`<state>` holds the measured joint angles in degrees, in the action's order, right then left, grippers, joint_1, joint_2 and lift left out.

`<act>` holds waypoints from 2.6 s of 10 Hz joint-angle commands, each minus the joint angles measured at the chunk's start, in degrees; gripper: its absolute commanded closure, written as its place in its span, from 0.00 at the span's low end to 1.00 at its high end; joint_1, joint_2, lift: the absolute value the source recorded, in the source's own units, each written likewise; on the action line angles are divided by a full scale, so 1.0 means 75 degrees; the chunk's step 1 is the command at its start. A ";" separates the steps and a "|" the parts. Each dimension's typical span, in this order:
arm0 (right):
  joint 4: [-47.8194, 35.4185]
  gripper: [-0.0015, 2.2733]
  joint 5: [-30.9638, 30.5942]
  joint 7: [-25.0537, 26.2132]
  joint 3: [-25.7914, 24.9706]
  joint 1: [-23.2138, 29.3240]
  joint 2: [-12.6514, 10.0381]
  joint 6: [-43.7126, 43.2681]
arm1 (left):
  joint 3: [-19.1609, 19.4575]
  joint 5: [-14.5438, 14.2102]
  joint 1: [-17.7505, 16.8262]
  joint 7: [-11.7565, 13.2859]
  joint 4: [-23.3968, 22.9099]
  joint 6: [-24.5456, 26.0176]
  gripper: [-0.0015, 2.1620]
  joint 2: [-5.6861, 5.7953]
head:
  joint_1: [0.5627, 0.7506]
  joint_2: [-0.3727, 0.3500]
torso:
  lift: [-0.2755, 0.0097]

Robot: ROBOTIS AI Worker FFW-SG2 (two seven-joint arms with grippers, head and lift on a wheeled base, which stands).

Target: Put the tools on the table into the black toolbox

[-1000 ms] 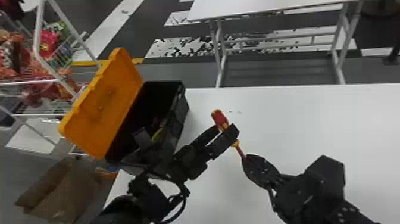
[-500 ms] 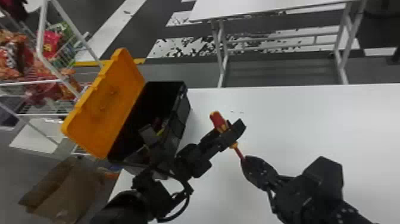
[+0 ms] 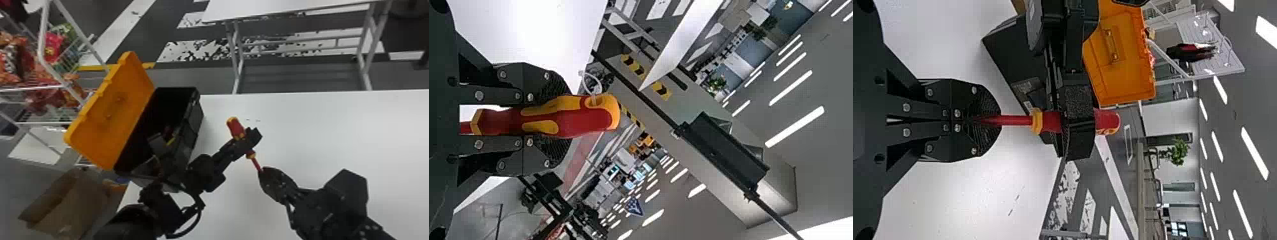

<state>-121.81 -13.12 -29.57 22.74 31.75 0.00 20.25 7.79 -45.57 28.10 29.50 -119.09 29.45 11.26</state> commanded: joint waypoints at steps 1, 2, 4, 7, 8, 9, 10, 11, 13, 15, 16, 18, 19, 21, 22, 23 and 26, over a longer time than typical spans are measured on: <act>-0.0001 0.21 0.0050 0.0029 -0.0020 0.0067 -0.0007 -0.0244 | 0.0005 -0.0006 0.0015 0.0016 0.0000 0.0005 0.98 -0.0001 | 0.70 0.97 | 0.70; -0.0001 0.02 0.0120 0.0029 -0.0055 0.0079 -0.0007 -0.0244 | 0.0005 -0.0006 0.0027 0.0028 0.0000 0.0005 0.98 -0.0013 | 0.70 0.97 | 0.70; -0.0013 0.01 0.0343 0.0029 -0.0231 0.0219 -0.0007 -0.0572 | 0.0122 -0.0006 0.0062 0.0028 -0.0105 0.0005 0.98 -0.0024 | 0.70 0.97 | 0.70; -0.0025 0.02 0.0987 -0.0018 -0.1051 0.0723 -0.0007 -0.1134 | 0.0966 0.0006 0.0179 0.0004 -0.0457 -0.0018 0.98 -0.0106 | 0.70 0.96 | 0.70; -0.0025 0.02 0.1280 -0.0135 -0.1415 0.0887 -0.0007 -0.1275 | 0.1294 -0.0018 0.0191 -0.0031 -0.0562 -0.0042 0.98 -0.0153 | 0.70 0.96 | 0.70; -0.0025 0.03 0.1515 -0.0229 -0.1755 0.1028 -0.0007 -0.1416 | 0.1680 0.0017 0.0203 -0.0043 -0.0644 -0.0065 0.98 -0.0224 | 0.70 0.97 | 0.70; -0.0025 0.03 0.1808 -0.0381 -0.2141 0.1087 -0.0007 -0.1462 | 0.2055 0.0053 0.0203 -0.0066 -0.0668 -0.0112 0.98 -0.0282 | 0.70 0.97 | 0.70; -0.0025 0.03 0.2007 -0.0463 -0.2469 0.1180 -0.0007 -0.1486 | 0.2372 0.0287 0.0156 -0.0125 -0.0656 -0.0323 0.98 -0.0329 | 0.70 0.98 | 0.70; 0.0010 0.03 0.2312 -0.0581 -0.2985 0.1344 -0.0007 -0.1580 | 0.2794 0.0545 -0.0020 -0.0301 -0.0621 -0.0792 0.98 -0.0329 | 0.70 1.00 | 0.70; 0.0092 0.04 0.2452 -0.0651 -0.3219 0.1438 -0.0007 -0.1791 | 0.2899 0.1213 -0.0418 -0.0406 -0.0211 -0.1706 0.98 -0.0329 | 0.70 1.00 | 0.70; 0.0151 0.04 0.2452 -0.0651 -0.3255 0.1462 -0.0007 -0.1884 | 0.2876 0.1482 -0.0664 -0.0406 0.0234 -0.1893 0.98 -0.0341 | 0.70 1.00 | 0.70; 0.0268 0.04 0.2464 -0.0651 -0.3255 0.1462 -0.0007 -0.2025 | 0.2677 0.2068 -0.0828 -0.0547 0.1055 -0.3065 0.75 -0.0388 | 0.70 1.00 | 0.70; 0.0303 0.04 0.2464 -0.0663 -0.3255 0.1462 -0.0007 -0.2072 | 0.2524 0.2420 -0.0887 -0.0535 0.1512 -0.4260 0.45 -0.0388 | 0.70 1.00 | 0.70; 0.0338 0.04 0.2464 -0.0663 -0.3255 0.1485 -0.0007 -0.2119 | 0.2536 0.2514 -0.0922 -0.0558 0.1699 -0.4378 0.00 -0.0388 | 0.70 1.00 | 0.70; 0.0362 0.04 0.2452 -0.0663 -0.3255 0.1485 -0.0007 -0.2142 | 0.2548 0.2514 -0.0875 -0.0558 0.1652 -0.4378 0.01 -0.0388 | 0.70 1.00 | 0.70; 0.0385 0.04 0.2464 -0.0663 -0.3266 0.1497 -0.0007 -0.2189 | 0.2559 0.2490 -0.0758 -0.0547 0.1524 -0.4401 0.01 -0.0399 | 0.70 1.00 | 0.70; 0.0526 0.04 0.2722 -0.0663 -0.3512 0.1590 -0.0007 -0.2658 | 0.2220 0.2455 0.0050 -0.0570 0.1231 -0.5268 0.01 -0.0517 | 0.70 1.00 | 0.70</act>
<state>-118.14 6.77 -34.54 -3.03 43.50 0.00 1.13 25.35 -27.15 27.12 25.24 -109.69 -8.25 7.45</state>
